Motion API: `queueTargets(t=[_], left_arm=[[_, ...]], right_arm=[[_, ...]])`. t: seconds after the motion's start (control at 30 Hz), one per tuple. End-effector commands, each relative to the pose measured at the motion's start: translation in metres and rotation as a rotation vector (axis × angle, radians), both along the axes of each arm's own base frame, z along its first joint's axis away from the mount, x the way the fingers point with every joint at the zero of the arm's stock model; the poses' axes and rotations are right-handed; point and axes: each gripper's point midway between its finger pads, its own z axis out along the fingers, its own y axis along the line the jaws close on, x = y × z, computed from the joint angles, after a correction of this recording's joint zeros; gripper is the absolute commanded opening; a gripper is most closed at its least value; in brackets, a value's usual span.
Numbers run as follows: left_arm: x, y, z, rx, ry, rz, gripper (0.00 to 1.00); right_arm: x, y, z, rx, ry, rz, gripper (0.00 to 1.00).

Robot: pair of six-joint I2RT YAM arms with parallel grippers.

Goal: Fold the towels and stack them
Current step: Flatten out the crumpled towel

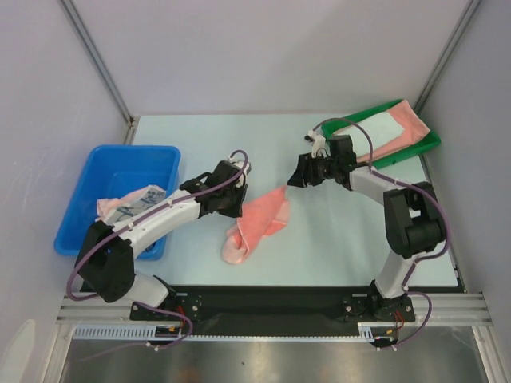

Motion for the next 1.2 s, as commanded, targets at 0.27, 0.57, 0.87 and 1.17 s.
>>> queueTargets(t=[0.27,0.57,0.87,1.17], left_arm=[[0.01,0.007,-0.012,-0.023,0.038,-0.011,0.0],[0.013,0.01,-0.016,-0.017,0.048,0.004,0.01],[0.015,0.01,-0.02,-0.011,0.061,0.009,0.0],[0.017,0.012,-0.024,-0.008,0.068,0.022,0.0]], right_arm=[[0.05,0.021,-0.033,0.05,-0.039,0.142,0.53],[0.032,0.031,-0.045,0.15,0.013,0.24,0.5],[0.03,0.031,-0.052,0.176,0.034,0.256,0.49],[0.03,0.03,-0.054,0.203,0.038,0.247,0.34]])
